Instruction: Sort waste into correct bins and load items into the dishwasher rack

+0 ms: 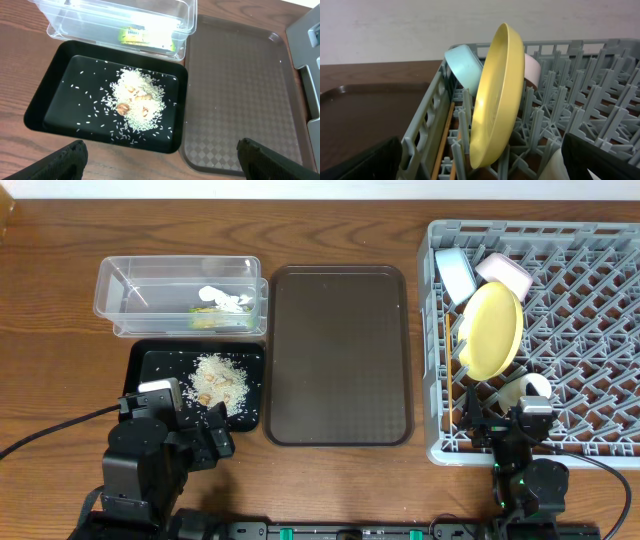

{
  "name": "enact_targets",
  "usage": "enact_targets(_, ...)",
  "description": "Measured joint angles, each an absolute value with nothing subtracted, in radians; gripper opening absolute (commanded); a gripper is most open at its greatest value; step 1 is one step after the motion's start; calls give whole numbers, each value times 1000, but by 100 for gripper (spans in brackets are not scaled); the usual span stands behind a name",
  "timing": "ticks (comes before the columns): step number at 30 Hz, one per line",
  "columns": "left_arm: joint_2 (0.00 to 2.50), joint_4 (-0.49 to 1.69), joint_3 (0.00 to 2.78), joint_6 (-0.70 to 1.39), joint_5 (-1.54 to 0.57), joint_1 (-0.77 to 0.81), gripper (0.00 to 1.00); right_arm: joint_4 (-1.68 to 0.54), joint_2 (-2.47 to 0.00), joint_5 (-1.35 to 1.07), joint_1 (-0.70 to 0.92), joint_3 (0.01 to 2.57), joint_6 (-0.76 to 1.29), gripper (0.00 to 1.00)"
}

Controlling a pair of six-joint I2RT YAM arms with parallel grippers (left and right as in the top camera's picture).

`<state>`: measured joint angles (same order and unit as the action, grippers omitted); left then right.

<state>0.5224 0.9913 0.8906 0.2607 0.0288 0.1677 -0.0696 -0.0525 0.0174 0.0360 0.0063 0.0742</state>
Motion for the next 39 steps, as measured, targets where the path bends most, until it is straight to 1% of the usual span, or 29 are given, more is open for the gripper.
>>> enact_targets(7, 522, 1002, 891, 260, 30, 168, 98, -70, -52, 17, 36, 6, 74, 99)
enact_targets(11, 484, 968, 851, 256, 31, 134, 98, -70, -53, 17, 36, 6, 74, 99)
enact_targets(17, 291, 748, 603, 251, 32, 88, 98, -70, -56, 15, 36, 6, 74, 99)
enact_targets(23, 85, 499, 334, 245, 32, 78, 98, -70, -57, 15, 36, 7, 74, 99)
enact_targets(31, 21, 105, 79, 177, 32, 78, 98, -70, -58, 15, 36, 6, 74, 99)
enact_targets(33, 16, 53, 36, 158, 29, 78, 98, -70, -58, 15, 36, 6, 74, 99)
enact_targets(39, 12, 51, 35, 104, 21, 78, 98, -70, -59, 15, 36, 7, 74, 99)
